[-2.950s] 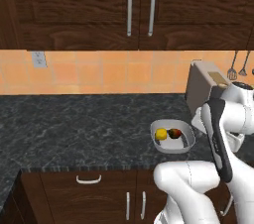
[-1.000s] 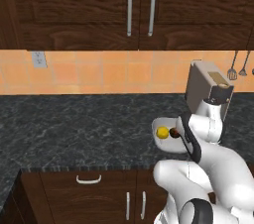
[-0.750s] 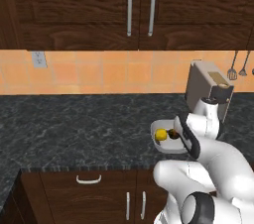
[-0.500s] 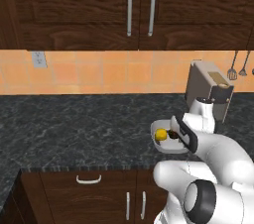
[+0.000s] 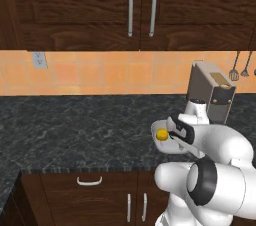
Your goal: Take the meat container that has the steak and place it on the second highest rack of the freezer. Then take the vegetable container that has the lemon and bell pepper and place it on the highest rack of the freezer.
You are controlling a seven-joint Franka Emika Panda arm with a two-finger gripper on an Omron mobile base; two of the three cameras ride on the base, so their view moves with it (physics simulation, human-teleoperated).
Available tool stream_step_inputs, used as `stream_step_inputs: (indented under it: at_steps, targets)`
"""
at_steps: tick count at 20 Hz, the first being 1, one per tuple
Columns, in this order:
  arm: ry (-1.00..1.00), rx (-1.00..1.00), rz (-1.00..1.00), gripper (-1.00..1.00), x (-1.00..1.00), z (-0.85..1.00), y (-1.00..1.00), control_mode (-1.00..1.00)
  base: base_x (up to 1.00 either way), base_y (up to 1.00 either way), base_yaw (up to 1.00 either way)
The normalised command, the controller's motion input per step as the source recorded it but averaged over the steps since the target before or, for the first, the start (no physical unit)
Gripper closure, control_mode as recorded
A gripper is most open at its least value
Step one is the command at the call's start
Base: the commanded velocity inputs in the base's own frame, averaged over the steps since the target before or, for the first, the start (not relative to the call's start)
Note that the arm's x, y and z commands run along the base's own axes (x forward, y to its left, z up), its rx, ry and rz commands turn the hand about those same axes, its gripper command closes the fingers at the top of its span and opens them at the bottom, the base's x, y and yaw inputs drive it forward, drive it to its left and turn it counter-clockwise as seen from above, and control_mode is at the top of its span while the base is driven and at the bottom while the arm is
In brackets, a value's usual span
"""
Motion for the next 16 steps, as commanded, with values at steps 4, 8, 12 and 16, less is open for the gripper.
stream_step_inputs:
  at_steps: [4,8,12,16]
  targets:
    - [0.00,0.00,0.00,1.00,-0.05,-0.24,0.00,-1.00,0.00,0.00,0.00]
    - [0.00,0.00,0.00,1.00,-0.05,0.02,0.00,-1.00,0.00,0.00,0.00]
    - [-0.07,0.00,0.00,1.00,-0.52,0.25,0.02,-1.00,0.00,0.00,0.00]
    - [-0.01,0.00,-0.02,1.00,-0.42,0.00,0.00,-1.00,0.00,0.00,0.00]
